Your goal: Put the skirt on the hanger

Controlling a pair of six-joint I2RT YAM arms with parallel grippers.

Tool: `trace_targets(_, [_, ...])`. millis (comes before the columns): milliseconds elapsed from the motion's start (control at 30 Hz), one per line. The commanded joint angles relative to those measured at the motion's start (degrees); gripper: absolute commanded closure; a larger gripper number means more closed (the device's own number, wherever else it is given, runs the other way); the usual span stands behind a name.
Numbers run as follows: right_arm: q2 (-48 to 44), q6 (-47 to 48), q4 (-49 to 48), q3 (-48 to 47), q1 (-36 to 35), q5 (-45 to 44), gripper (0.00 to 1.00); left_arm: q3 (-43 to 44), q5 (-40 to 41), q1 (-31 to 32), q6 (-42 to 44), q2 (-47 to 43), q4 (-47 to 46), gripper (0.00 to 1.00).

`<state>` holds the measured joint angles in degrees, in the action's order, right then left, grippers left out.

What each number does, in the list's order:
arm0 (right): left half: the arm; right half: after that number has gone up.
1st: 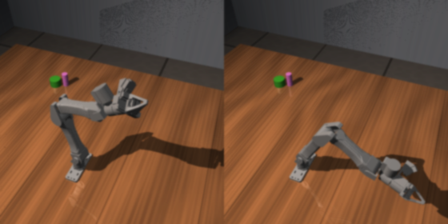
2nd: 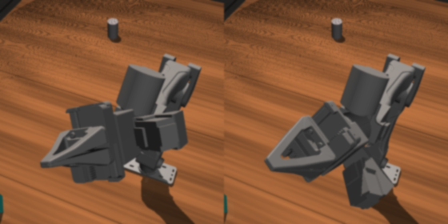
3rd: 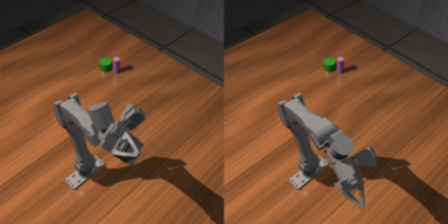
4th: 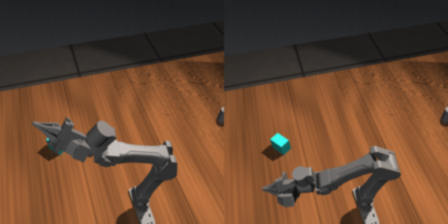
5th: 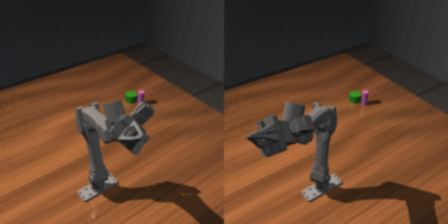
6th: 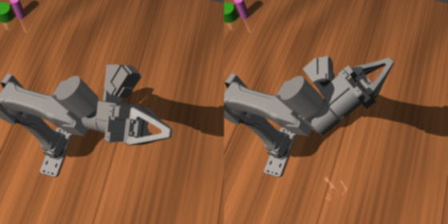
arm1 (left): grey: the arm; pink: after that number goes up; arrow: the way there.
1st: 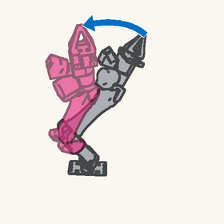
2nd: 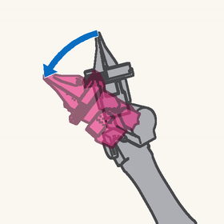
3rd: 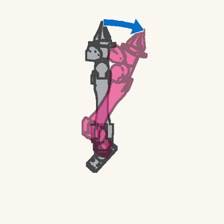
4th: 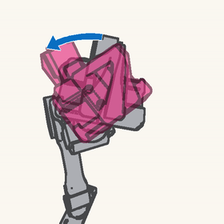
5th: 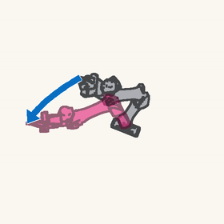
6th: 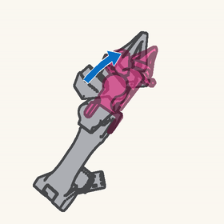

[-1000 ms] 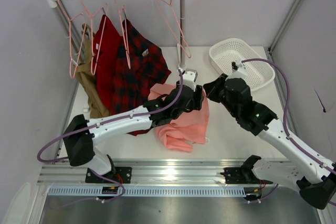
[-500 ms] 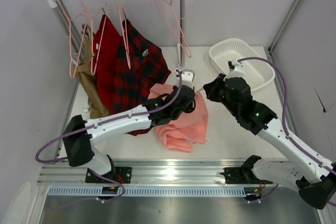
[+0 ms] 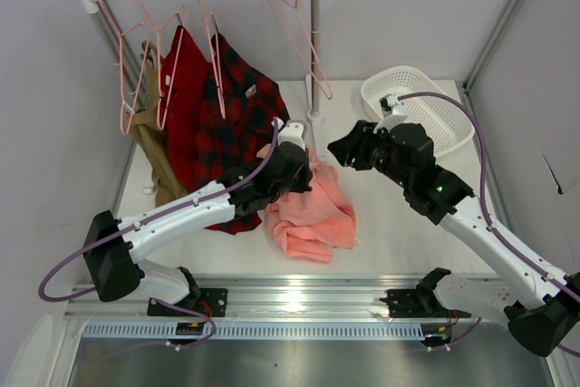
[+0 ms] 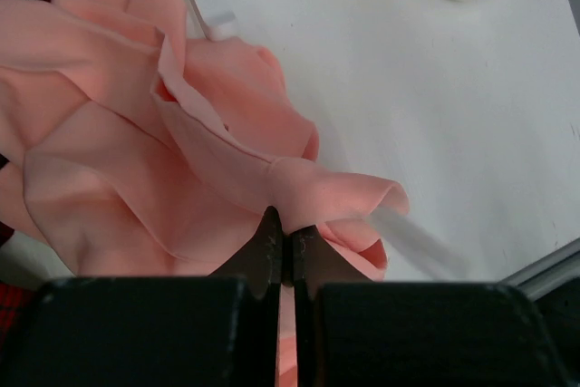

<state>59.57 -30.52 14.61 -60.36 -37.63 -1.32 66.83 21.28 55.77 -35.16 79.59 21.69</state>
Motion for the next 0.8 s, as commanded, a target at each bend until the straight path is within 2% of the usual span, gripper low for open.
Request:
trace_targets(0, [1.9,-1.8,-2.5,-4.4,0.6,6.5,0.45,-1.5,-5.1,-1.4,-3.0,-0.2,-2.4,1.00])
trace_targets(33, [2.2,-1.7,-1.8,-5.0,0.5,6.6,0.41,-1.7,-6.0,-1.7,-3.3,0.0,-2.9,1.00])
trace_targets(133, [2.8,-0.8,2.5,-6.4,0.6,5.4,0.40,-3.8,-11.1,-3.7,-5.0,0.4,-5.4,1.00])
trace_targets(300, [-0.2,-1.2,5.6,-2.6,1.2,2.4,0.41,-4.5,-13.9,-5.8,-5.5,-0.9,-7.5,1.00])
trace_targets(400, [-3.2,1.7,3.3,2.7,0.5,5.3,0.46,-4.3,-14.1,-6.3,-4.1,-1.4,-7.2,1.00])
trace_targets(433, [-4.0,2.7,2.4,4.0,0.3,6.3,0.52,-4.2,-14.4,-6.5,-3.8,-1.4,-7.2,1.00])
trace_targets(533, [-8.1,7.6,-1.1,10.0,-1.2,9.6,0.53,-3.9,-14.9,-6.4,-3.0,-1.1,-6.6,1.00])
trace_targets(667, [-12.1,12.8,-2.0,12.8,-3.9,7.5,0.54,-4.2,-15.7,-6.4,-3.1,-0.7,-6.8,1.00])
trace_targets(767, [-12.0,16.1,-1.5,11.8,-5.2,6.0,0.59,-4.6,-16.2,-6.4,-3.7,-0.3,-7.4,1.00])
